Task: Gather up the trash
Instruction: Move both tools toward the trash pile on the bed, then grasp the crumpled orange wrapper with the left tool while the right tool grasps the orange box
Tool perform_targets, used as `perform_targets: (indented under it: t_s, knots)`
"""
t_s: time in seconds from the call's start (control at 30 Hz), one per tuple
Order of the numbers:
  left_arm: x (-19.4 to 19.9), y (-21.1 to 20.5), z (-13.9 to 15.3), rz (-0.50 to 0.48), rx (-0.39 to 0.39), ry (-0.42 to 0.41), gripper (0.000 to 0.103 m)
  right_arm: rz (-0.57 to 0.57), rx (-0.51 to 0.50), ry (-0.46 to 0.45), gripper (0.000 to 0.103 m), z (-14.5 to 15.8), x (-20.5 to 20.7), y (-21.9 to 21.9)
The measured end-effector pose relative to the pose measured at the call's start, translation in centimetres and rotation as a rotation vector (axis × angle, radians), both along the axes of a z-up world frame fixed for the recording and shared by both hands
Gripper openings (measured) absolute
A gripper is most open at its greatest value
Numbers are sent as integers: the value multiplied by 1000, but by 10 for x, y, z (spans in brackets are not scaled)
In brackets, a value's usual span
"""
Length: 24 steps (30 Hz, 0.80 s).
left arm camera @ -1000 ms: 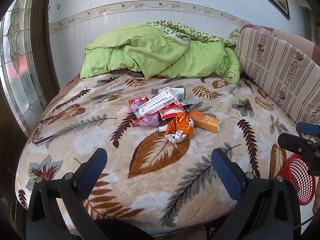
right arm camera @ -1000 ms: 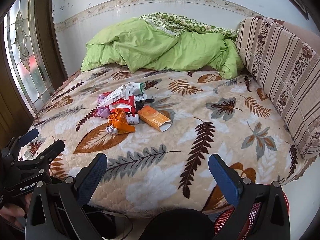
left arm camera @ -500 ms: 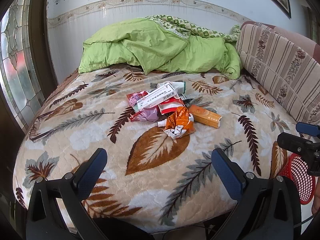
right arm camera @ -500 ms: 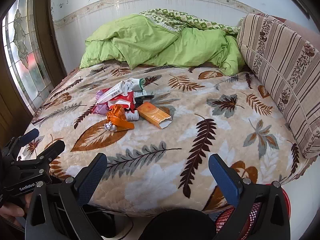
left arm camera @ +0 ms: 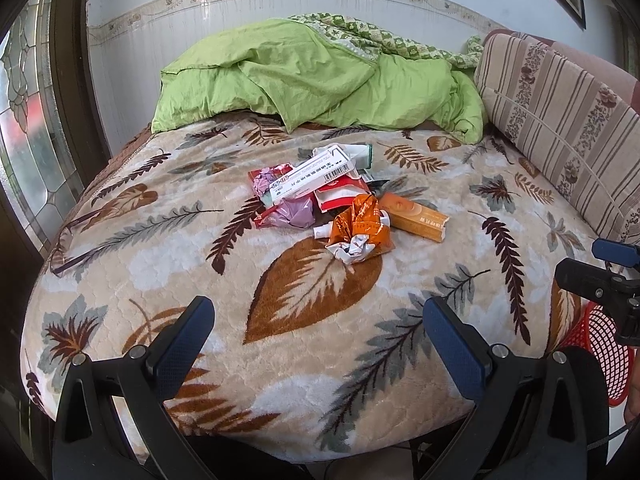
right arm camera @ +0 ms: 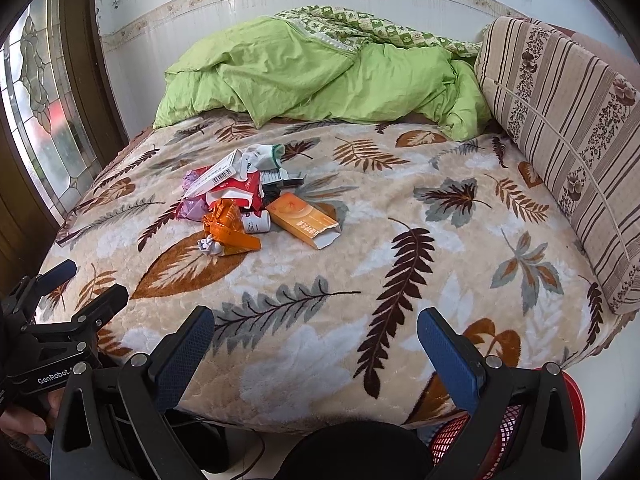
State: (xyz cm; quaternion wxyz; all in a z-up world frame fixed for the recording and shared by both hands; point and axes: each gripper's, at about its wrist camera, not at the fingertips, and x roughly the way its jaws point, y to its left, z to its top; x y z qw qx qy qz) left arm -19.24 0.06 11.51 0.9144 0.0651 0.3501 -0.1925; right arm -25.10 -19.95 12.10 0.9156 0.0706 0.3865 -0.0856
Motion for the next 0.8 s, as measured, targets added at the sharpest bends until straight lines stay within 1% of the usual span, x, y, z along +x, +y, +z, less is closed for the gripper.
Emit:
perform_targets:
  t_s: [0.2, 0.33, 0.4, 0.47, 0.53, 0.6, 0.63, 0.77, 0.8]
  knots:
    - [17, -2, -7, -2, 0, 35, 103, 14, 32, 17, 102, -8, 14, -15]
    - [41, -7, -19, -21, -23, 110, 103, 84, 64, 32, 99, -14, 31, -22]
    - [57, -15, -28, -38, -31, 153, 103, 135, 63, 46, 97, -19, 47, -24]
    - [70, -22, -34, -45, -33, 171, 103, 164, 47, 64, 94, -25, 65, -26]
    - [84, -32, -41, -51, -32, 189, 102, 189, 60, 78, 91, -32, 83, -30]
    - [97, -40, -47, -58, -49, 212, 97, 206, 79, 95, 89, -40, 102, -34]
    - [103, -44, -50, -61, -52, 223, 95, 207, 86, 104, 86, -43, 111, -36]
    - [123, -59, -56, -58, -62, 228, 93, 225, 104, 123, 84, -54, 146, -45]
    - [126, -61, -57, -55, -59, 226, 90, 227, 98, 124, 84, -55, 152, -47]
